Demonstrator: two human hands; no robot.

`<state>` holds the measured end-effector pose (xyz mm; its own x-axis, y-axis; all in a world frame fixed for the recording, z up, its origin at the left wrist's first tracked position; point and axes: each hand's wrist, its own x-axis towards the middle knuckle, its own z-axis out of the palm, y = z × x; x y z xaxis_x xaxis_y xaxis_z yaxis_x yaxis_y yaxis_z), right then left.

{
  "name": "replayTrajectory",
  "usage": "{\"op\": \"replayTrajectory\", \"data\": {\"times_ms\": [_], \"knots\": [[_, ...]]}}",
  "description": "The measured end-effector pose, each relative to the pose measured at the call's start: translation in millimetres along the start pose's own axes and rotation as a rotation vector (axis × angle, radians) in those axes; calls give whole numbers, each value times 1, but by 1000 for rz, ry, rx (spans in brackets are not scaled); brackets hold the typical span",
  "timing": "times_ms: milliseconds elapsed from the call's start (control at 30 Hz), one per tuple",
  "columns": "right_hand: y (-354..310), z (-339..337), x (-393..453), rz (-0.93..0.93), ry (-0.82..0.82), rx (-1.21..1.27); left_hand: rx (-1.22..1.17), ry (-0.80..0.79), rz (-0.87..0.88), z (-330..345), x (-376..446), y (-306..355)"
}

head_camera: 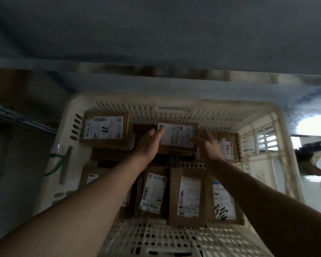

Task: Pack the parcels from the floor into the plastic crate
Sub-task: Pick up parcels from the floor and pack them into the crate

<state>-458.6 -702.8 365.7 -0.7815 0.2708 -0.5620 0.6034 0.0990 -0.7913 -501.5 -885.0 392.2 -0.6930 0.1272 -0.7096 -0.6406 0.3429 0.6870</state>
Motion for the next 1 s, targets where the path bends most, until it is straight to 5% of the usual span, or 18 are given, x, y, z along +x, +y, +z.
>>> {"op": "replayTrajectory", "data": {"times_ms": [733,1000], "knots": [[10,9,10,19,-180,75,8,-25,-4,11,10,-1],[-1,-4,-4,-38,-120,1,110,-24,10,8,-10,4]]}}
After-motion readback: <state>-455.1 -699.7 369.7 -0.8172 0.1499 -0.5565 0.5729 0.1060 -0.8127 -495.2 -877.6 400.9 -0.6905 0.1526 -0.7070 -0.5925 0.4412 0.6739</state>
